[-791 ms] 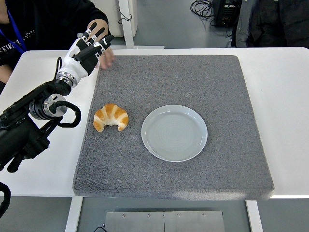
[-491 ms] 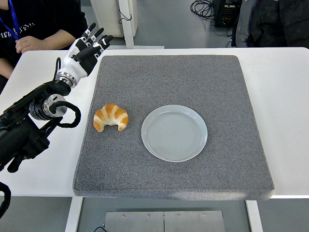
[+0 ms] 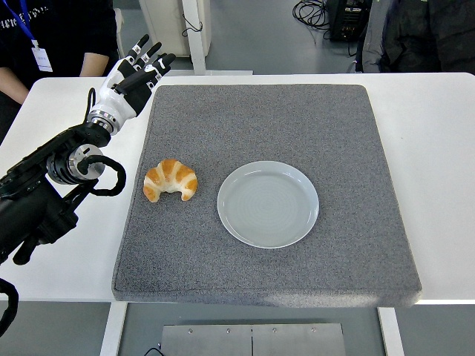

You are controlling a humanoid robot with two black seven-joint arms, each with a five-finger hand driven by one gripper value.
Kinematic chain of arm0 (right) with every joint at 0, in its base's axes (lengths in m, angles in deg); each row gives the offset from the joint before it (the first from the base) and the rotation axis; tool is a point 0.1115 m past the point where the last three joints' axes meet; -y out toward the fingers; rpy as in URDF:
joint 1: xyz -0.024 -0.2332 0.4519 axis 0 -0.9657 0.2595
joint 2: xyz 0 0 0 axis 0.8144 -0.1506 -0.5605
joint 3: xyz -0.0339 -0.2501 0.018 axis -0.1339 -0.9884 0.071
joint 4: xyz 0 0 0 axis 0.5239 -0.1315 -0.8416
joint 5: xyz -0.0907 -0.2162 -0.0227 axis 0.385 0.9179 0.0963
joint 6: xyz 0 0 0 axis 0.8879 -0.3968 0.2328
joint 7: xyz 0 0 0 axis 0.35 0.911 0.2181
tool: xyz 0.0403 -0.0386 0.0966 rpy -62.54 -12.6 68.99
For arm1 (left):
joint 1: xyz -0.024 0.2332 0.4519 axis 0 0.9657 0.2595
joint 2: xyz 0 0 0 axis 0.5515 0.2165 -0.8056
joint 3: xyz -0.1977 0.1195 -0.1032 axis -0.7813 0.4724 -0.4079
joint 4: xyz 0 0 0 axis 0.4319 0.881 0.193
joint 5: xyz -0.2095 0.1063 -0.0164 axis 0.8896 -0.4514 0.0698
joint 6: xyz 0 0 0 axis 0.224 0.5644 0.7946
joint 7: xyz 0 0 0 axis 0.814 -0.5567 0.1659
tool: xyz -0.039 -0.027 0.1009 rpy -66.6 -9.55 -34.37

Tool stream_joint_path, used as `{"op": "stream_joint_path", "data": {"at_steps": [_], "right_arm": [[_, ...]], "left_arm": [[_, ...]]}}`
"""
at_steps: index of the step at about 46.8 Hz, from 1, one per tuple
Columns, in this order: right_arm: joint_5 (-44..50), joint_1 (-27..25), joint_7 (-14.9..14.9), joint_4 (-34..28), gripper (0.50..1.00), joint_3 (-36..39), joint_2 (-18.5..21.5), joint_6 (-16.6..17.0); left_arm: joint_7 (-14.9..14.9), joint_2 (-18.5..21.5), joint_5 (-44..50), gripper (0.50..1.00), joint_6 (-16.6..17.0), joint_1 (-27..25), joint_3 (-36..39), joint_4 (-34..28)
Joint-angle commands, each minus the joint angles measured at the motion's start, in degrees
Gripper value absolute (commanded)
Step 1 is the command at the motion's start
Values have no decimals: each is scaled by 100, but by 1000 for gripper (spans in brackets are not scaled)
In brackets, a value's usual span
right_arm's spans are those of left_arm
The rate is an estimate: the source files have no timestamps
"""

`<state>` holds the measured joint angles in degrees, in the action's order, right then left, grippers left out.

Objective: Place the bread on the plate

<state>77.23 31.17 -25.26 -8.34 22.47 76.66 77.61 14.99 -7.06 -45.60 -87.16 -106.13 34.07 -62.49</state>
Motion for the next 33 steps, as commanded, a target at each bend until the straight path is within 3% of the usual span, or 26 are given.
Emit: {"op": "stream_joint_path", "data": {"at_steps": [1, 33], "right_arm": [[0, 0, 0, 0, 1000, 0, 0, 1], [0, 0, 0, 0, 1000, 8, 0, 1]], "left_arm": [[0, 9, 0, 974, 0, 3, -2, 0], [18, 18, 0, 972, 0, -15, 16, 0]]}}
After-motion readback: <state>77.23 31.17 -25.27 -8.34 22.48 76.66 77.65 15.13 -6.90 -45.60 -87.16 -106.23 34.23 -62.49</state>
